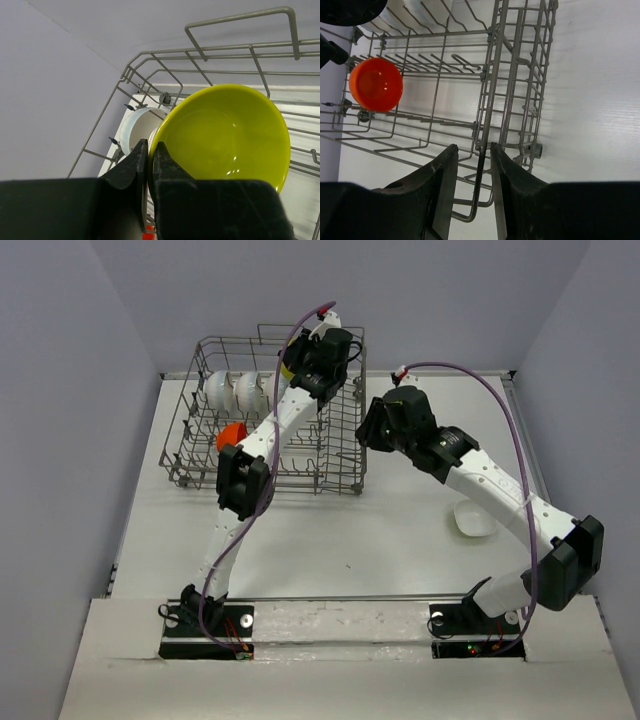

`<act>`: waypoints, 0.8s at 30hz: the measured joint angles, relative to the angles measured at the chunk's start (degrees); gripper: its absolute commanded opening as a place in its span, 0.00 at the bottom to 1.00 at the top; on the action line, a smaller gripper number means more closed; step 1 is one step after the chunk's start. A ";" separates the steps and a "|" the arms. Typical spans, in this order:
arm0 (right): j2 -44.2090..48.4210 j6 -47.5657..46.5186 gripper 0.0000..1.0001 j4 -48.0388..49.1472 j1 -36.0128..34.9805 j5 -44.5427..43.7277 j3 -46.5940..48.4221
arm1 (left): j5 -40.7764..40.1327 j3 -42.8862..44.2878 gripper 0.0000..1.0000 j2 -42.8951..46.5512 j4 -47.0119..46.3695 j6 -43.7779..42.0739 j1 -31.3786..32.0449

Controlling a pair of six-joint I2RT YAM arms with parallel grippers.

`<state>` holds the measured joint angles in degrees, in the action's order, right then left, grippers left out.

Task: Load the bowls into the dish rack
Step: Insert the bowl into the dish rack.

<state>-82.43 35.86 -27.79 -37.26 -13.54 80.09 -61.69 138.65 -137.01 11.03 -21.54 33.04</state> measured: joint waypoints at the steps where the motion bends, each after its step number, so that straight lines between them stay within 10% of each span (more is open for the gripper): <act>1: 0.00 0.00 0.38 -0.02 -0.11 0.07 -0.22 | 0.02 -0.17 0.00 -0.02 0.00 0.02 0.00; 24: 1.40 3.23 0.07 -0.02 -1.09 -0.22 -3.19 | -4.26 -4.44 0.00 -2.49 -3.28 -5.38 1.97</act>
<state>-81.03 39.09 -27.81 -38.35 -13.76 76.90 -65.95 134.21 -139.50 7.75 -26.92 35.00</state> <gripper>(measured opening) 0.132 0.128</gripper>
